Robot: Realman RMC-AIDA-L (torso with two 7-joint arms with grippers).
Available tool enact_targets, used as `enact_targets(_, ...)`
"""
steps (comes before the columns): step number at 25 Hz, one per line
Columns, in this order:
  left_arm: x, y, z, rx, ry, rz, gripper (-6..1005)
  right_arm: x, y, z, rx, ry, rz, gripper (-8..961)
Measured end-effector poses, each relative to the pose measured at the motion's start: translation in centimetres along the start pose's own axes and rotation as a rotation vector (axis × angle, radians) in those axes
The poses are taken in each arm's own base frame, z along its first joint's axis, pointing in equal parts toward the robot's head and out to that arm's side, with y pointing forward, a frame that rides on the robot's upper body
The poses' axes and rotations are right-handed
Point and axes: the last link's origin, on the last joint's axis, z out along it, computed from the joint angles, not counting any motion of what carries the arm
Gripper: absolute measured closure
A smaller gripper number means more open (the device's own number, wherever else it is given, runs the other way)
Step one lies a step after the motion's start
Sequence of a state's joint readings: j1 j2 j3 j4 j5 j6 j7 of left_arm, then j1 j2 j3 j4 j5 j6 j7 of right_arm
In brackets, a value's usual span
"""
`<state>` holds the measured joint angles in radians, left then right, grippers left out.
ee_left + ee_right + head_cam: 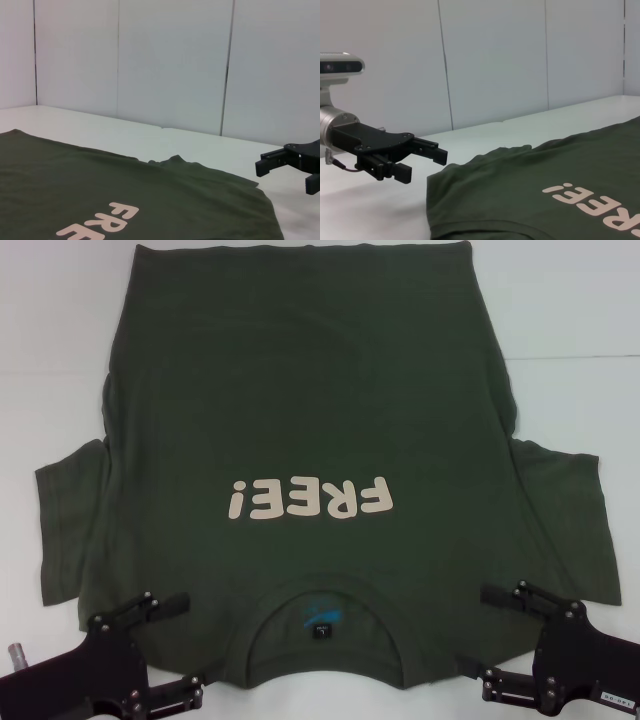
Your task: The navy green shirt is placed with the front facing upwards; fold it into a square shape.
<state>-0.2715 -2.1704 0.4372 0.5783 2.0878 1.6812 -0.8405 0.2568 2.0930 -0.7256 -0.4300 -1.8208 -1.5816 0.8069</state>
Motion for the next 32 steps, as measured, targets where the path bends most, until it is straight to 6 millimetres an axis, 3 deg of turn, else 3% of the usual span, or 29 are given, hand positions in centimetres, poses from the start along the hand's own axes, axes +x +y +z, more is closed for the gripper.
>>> enact_targets(15, 0.0, 0.0, -0.1, 0.002, 0.000, -0.011, 145, 0.0, 0.0, 0.0, 0.001, 0.002, 0.001, 39)
enact_targets(18, 0.3, -0.2, -0.3, 0.009, 0.013, -0.090, 145, 0.0, 0.0, 0.0, 0.000, 0.000, 0.001, 39)
enact_targets(25, 3.2, -3.1, -2.5, 0.029, 0.023, -0.422, 147, 0.0, 0.1, -0.1, -0.001, -0.001, 0.003, 38)
enact_targets(32, 6.6, -7.8, -5.1, 0.106, -0.082, -0.713, 150, 0.1, 0.0, -0.1, 0.003, 0.004, 0.004, 39)
